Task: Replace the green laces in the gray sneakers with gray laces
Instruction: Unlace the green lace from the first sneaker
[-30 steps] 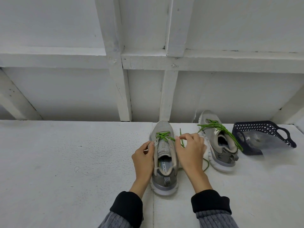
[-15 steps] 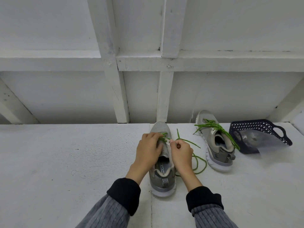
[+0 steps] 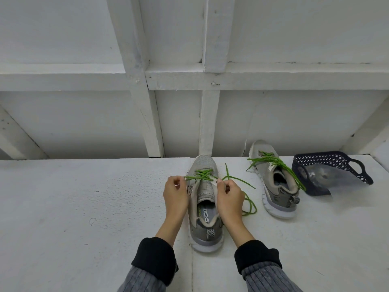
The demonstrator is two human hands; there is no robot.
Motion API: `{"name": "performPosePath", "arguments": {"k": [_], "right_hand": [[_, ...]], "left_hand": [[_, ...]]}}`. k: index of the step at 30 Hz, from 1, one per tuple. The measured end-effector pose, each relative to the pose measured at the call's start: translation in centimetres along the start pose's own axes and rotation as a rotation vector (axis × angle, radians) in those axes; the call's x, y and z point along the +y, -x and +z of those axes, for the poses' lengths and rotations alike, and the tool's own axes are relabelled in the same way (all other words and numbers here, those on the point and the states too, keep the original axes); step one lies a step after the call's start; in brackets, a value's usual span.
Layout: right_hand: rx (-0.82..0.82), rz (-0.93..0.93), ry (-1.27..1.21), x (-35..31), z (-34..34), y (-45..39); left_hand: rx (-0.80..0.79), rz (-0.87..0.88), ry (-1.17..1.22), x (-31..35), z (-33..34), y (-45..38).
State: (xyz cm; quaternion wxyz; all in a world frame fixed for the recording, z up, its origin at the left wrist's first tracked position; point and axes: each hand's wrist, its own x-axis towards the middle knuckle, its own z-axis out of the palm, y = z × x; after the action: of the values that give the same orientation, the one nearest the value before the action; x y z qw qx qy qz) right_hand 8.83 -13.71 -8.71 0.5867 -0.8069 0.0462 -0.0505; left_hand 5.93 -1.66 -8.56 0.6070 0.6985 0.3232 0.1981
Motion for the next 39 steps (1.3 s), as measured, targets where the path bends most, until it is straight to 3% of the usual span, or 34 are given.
{"name": "performPosePath", "arguments": {"k": [4,7,9,11,14,19,22,23,25,32,36,39], "right_hand": [[0.005,-0.003,-0.001,-0.1,0.0,0.1],[0.006,-0.013,0.004,-0.1,-0.1,0.2],[0.004,-0.023,0.009,-0.1,-0.1,0.2],[0.008,-0.031,0.01,-0.1,-0.1,0.2],[0.009,-0.036,0.011,0.1,-0.1,0.2],[0.015,-0.037,-0.011,-0.2,-0.2,0.3],[0.006,-0.044,-0.029,-0.3,-0.3,0.4],[0.003,-0.04,-0.032,-0.3,-0.2,0.4],[0.003,-0.032,-0.035,-0.3,-0.2,0.4],[0.016,-0.034,-0.021,-0.1,0.0,0.3],[0.024,-0.043,-0.011,-0.1,0.0,0.3],[0.019,-0.039,-0.026,-0.1,0.0,0.4]], "left_hand": [[-0.117,0.309,-0.217,0.8,-0.6,-0.4],[-0.245,0.589,-0.586,2.4,-0.1,-0.9],[-0.315,0.633,-0.854,2.8,0.6,-1.0],[-0.34,0.587,-0.935,2.5,1.1,-1.2],[-0.332,0.534,-0.642,1.9,1.3,-1.3],[-0.38,0.217,0.115,2.0,0.0,0.2],[-0.326,0.057,0.473,2.3,-1.0,-0.1],[-0.281,0.027,0.489,2.4,-1.4,-0.4],[-0.222,0.059,0.3,2.7,-2.0,-0.8],[-0.388,0.374,-0.584,3.1,-0.6,-0.8],[-0.35,0.397,-0.55,2.8,0.1,-0.3],[-0.31,0.353,-0.233,2.4,-0.2,0.5]]}}
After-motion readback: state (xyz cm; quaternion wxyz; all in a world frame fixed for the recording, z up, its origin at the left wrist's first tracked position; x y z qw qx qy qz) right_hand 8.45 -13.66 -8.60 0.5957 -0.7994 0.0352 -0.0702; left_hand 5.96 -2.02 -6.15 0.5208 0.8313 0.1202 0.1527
